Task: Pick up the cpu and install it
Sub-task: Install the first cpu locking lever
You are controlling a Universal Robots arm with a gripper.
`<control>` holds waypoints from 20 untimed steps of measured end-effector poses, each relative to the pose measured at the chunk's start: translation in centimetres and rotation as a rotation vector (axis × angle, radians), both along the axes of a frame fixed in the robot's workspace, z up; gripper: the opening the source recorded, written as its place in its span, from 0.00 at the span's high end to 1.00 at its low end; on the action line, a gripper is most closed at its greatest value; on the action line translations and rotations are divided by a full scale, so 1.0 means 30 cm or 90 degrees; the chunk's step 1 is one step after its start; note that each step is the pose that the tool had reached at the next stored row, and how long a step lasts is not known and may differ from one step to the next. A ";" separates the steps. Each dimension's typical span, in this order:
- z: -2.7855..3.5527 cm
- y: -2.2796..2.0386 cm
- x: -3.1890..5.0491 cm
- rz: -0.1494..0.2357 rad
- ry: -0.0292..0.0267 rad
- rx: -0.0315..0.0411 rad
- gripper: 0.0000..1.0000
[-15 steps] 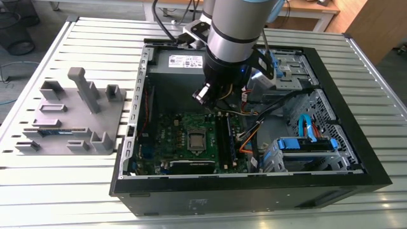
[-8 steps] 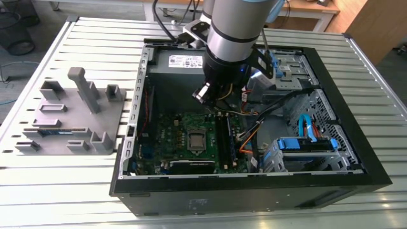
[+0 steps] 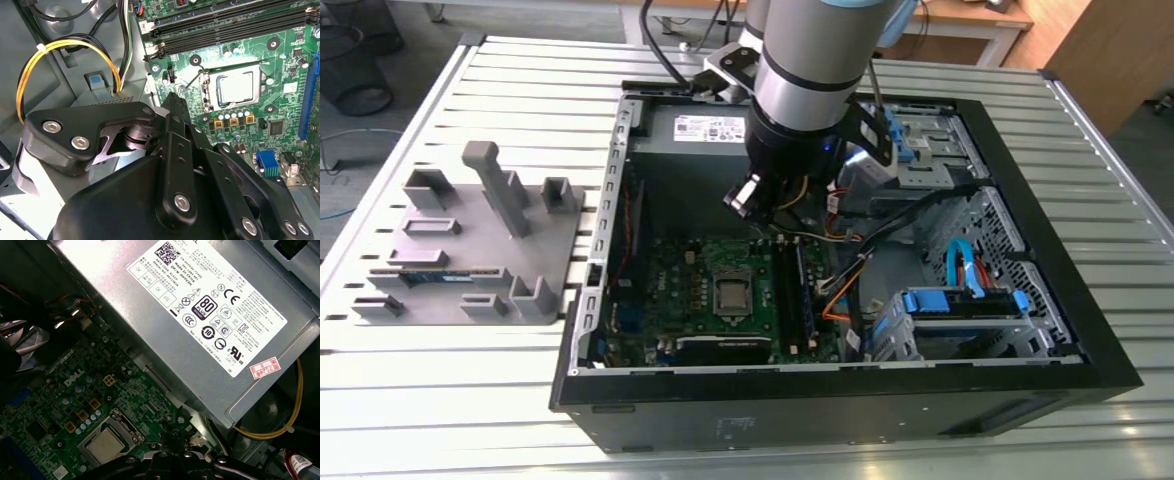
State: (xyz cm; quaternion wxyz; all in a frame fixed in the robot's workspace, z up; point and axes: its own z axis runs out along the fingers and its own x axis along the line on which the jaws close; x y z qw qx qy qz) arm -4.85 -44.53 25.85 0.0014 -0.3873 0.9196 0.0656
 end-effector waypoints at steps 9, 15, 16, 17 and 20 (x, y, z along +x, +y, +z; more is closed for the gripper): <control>-0.001 0.000 0.000 -0.003 -0.0001 0.0000 0.89; -0.002 0.000 0.000 -0.014 -0.0001 0.0001 0.89; -0.002 0.000 0.000 -0.014 -0.0001 0.0001 0.89; -0.002 0.000 0.000 -0.014 -0.0001 0.0001 0.89; -0.004 0.001 -0.002 -0.014 -0.0005 0.0001 0.89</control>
